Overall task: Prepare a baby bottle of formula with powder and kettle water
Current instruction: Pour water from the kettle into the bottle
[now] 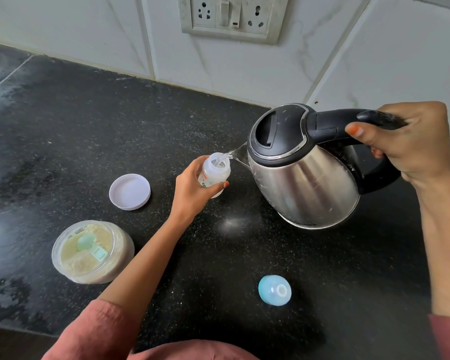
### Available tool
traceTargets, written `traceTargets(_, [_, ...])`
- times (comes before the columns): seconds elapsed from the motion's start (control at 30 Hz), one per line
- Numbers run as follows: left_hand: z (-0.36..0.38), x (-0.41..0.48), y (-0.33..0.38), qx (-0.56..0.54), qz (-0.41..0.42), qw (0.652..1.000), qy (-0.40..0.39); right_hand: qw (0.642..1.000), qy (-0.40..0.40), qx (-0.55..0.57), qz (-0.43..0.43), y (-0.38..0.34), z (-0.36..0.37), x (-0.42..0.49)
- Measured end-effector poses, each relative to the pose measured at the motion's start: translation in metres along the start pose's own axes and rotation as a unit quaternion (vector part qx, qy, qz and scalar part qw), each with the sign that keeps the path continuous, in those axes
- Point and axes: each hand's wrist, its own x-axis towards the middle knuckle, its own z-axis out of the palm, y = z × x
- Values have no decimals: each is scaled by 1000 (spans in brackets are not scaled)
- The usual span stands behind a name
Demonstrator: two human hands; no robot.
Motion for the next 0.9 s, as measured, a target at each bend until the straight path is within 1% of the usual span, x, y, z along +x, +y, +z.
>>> traceTargets(0.47, [4, 3, 4, 2, 2, 1000, -9, 1000, 3, -14, -6, 5, -2, -4])
traceTargets(0.73, [7, 3, 7, -8, -3, 1000, -17, 999, 16, 46, 22, 12, 0, -9])
traceTargets(0.9, [9, 3, 8, -17, -7, 1000, -16, 996, 20, 80, 21, 14, 3, -12])
